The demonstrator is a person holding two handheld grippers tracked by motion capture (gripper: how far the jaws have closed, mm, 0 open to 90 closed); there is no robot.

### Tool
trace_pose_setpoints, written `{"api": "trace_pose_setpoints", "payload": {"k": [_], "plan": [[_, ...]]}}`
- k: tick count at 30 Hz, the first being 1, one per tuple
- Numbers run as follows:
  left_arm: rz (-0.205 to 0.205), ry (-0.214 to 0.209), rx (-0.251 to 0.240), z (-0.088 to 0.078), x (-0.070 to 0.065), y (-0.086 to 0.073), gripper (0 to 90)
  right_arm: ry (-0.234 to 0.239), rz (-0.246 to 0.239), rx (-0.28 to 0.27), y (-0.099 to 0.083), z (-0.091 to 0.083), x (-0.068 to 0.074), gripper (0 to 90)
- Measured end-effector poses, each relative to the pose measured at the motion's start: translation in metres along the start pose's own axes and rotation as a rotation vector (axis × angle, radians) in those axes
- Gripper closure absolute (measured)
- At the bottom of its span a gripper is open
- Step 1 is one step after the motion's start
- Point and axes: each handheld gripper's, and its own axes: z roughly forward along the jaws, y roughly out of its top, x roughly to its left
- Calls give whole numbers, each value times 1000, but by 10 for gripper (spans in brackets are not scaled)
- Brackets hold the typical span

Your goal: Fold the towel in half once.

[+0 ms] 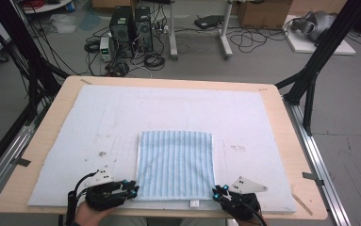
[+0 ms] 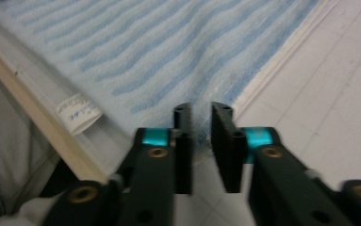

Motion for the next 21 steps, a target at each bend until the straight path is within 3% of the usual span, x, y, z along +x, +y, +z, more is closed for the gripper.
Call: {"api": "trace_pose_setpoints", "payload": {"k": [4, 8, 10, 16, 21], "plan": [[9, 7, -67, 0, 10, 11, 581, -25, 38, -47, 8, -2, -8, 528], [27, 11, -104, 6, 23, 28, 528, -39, 46, -73, 20, 1, -20, 465], [33, 24, -130, 10, 31, 38, 499, -42, 44, -78, 28, 4, -26, 466], [36, 46, -133, 27, 52, 65, 522, -30, 25, -68, 53, 20, -44, 526], [86, 51, -148, 44, 60, 78, 650, 11, -2, -69, 72, 35, -51, 669]]}}
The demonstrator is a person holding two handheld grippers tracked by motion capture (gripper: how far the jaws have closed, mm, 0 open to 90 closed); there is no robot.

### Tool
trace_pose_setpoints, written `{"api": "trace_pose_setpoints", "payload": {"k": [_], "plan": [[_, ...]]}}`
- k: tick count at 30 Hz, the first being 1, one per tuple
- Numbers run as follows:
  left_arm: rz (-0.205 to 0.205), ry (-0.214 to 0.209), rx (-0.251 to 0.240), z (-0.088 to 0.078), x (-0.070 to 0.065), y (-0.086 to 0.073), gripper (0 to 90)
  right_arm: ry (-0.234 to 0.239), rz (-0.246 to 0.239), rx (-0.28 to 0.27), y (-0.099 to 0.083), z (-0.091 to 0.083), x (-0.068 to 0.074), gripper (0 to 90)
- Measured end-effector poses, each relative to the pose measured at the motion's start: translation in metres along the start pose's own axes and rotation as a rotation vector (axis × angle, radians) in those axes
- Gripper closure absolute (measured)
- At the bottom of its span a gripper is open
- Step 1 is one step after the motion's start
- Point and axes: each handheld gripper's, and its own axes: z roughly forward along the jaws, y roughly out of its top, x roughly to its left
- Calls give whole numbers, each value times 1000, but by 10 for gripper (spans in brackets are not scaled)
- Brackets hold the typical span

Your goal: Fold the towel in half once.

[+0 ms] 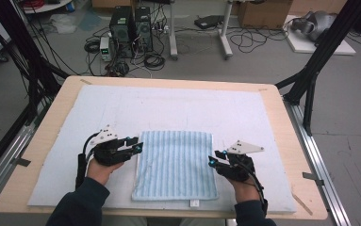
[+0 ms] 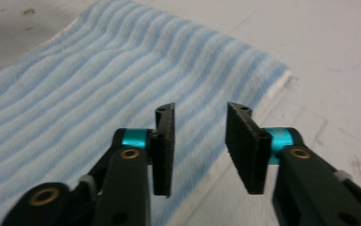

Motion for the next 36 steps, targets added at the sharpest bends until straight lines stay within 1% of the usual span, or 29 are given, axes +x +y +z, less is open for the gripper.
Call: {"api": "trace_pose_setpoints", "payload": {"k": [1, 2, 3, 5, 6, 8, 10, 12, 13, 14, 15, 16, 18, 20, 22, 24, 25, 26, 28, 29, 30, 32, 33, 34, 35, 36], "plan": [[27, -1, -2, 4, 1, 1, 667, 13, -2, -2, 3, 4, -1, 687], [42, 0, 9, 9, 2, 1, 697, 22, 1, 0, 7, 8, -2, 698], [46, -1, 32, 15, 4, 2, 703, 25, 0, 3, 10, 12, -4, 705], [55, 5, 56, 24, 7, 3, 732, 32, 1, 12, 15, 21, -5, 709], [55, 6, 73, 29, 8, 2, 757, 33, -2, 19, 18, 25, -6, 709], [54, 15, 115, 36, 11, 1, 770, 38, 4, 29, 20, 31, -6, 707], [66, 48, 155, 43, 13, -1, 791, 42, 2, 39, 21, 35, -6, 700], [69, 82, 181, 47, 17, -3, 796, 42, -2, 46, 21, 37, -7, 695], [73, 111, 200, 48, 19, -4, 797, 42, -2, 47, 21, 37, -7, 693], [70, 130, 207, 50, 20, -5, 799, 40, 0, 49, 20, 37, -7, 690], [83, 152, 223, 51, 22, -6, 799, 42, 5, 50, 20, 37, -7, 689], [88, 173, 226, 52, 22, -7, 799, 40, 4, 51, 20, 37, -8, 688], [81, 197, 232, 55, 24, -8, 802, 38, 10, 52, 20, 37, -10, 688], [79, 211, 233, 56, 24, -8, 805, 32, 14, 54, 20, 38, -12, 686], [86, 227, 235, 55, 24, -7, 802, 24, 21, 58, 19, 39, -14, 682], [76, 232, 225, 53, 24, -6, 762, 12, 30, 62, 19, 41, -17, 664], [62, 234, 203, 52, 25, -5, 722, 2, 37, 61, 19, 41, -20, 645], [46, 227, 173, 50, 27, -4, 674, -9, 49, 60, 20, 42, -22, 626], [16, 224, 133, 48, 31, -2, 631, -34, 65, 56, 21, 44, -29, 598], [1, 216, 136, 48, 34, 0, 615, -48, 72, 58, 23, 45, -32, 581], [-4, 220, 127, 49, 36, 2, 601, -60, 77, 63, 25, 48, -36, 561], [-27, 210, 117, 52, 40, 7, 579, -82, 87, 72, 30, 54, -44, 511], [-31, 219, 115, 55, 42, 8, 559, -94, 94, 82, 33, 57, -48, 489], [-58, 221, 126, 58, 45, 9, 519, -99, 95, 83, 36, 61, -51, 480], [-70, 225, 142, 62, 47, 9, 496, -103, 106, 90, 39, 65, -55, 478], [-75, 225, 157, 65, 49, 8, 491, -108, 104, 104, 42, 69, -57, 478]]}}
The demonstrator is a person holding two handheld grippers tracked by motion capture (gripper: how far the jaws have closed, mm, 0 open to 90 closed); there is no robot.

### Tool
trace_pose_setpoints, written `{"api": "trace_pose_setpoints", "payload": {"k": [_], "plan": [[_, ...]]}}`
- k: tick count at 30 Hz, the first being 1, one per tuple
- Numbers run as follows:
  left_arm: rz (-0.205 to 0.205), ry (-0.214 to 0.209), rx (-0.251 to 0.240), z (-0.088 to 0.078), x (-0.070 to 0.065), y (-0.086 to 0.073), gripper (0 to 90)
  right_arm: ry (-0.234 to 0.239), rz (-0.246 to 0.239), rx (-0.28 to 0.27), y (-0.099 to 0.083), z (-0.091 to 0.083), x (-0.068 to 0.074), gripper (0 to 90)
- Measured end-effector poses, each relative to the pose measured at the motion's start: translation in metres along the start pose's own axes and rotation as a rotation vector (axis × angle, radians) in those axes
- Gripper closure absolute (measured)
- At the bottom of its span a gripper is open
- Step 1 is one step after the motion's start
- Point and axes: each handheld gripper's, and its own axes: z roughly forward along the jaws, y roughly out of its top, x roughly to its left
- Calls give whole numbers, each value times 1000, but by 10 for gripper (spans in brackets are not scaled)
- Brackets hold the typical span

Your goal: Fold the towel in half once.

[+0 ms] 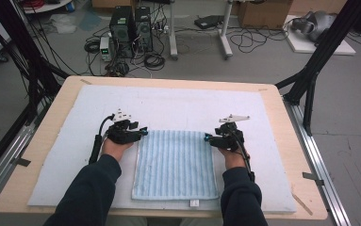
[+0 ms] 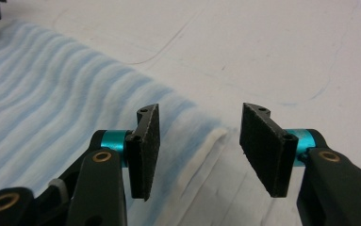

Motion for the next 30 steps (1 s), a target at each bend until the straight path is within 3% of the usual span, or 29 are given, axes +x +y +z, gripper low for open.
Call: {"api": "trace_pose_setpoints", "payload": {"k": [4, 7, 10, 12, 13, 17, 23, 27, 30], "plan": [[-1, -5, 61, 10, 0, -2, 499, -7, -19, 59, 6, 15, -4, 528], [10, -4, 71, 10, -1, -3, 563, -2, -24, 103, 4, 24, -6, 574], [32, -21, 83, 8, -2, -3, 714, 14, -15, 113, 1, 27, -7, 645], [52, -37, 90, 8, -5, -3, 849, 54, -18, 107, 0, 27, -7, 812], [51, -33, 91, 8, -5, -3, 858, 61, -28, 104, -1, 27, -6, 836], [10, -25, 29, 6, -1, 1, 867, 41, -51, 94, 1, 25, -4, 858], [-6, -20, -56, 4, 3, 9, 867, -5, -63, 9, 7, 21, -5, 858], [-5, -10, -53, 9, 5, 6, 866, -34, -77, 0, 12, 24, -3, 857], [-1, -14, -67, 12, 4, 5, 865, -66, -81, 32, 11, 27, -1, 856]]}}
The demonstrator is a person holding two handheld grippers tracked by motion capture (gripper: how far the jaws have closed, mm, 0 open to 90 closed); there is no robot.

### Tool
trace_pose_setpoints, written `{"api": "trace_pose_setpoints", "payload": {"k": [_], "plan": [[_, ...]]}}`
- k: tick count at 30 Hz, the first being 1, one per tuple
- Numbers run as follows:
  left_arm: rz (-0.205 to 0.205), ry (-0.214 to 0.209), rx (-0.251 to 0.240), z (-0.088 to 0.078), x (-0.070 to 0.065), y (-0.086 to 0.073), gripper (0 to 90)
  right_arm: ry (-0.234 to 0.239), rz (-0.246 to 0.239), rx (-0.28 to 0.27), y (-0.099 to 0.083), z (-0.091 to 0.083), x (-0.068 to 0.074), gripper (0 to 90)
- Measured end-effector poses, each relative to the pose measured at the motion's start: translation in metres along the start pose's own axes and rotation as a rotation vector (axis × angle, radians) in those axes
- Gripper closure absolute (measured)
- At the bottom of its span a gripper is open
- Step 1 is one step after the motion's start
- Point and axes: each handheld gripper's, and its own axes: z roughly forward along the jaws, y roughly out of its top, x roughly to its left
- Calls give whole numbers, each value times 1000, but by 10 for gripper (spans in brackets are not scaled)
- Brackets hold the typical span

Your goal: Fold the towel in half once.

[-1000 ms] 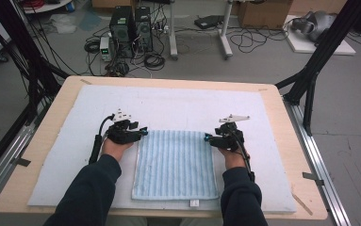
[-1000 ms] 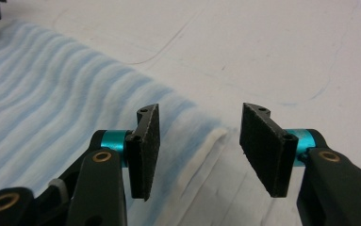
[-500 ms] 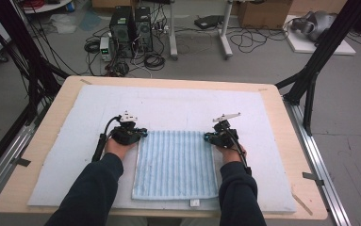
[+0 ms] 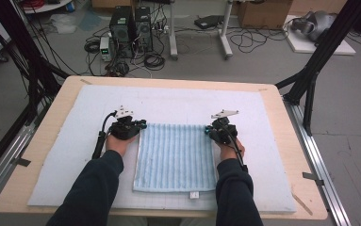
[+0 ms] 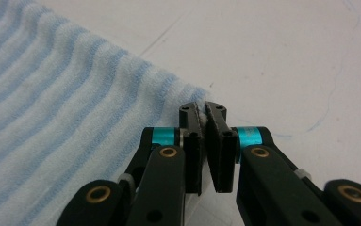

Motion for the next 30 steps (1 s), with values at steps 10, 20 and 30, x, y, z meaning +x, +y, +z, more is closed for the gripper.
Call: {"api": "trace_pose_setpoints", "payload": {"k": [10, 20, 30], "plan": [[-15, -28, -25, 3, -1, -1, 856, -28, 8, 6, -1, -4, 0, 842], [-101, -63, -89, -24, -6, 10, 261, 7, 62, -84, -7, -31, -9, 365], [-73, -134, -143, -58, -11, 10, 214, 57, -26, -142, -12, -73, -11, 181]]}}
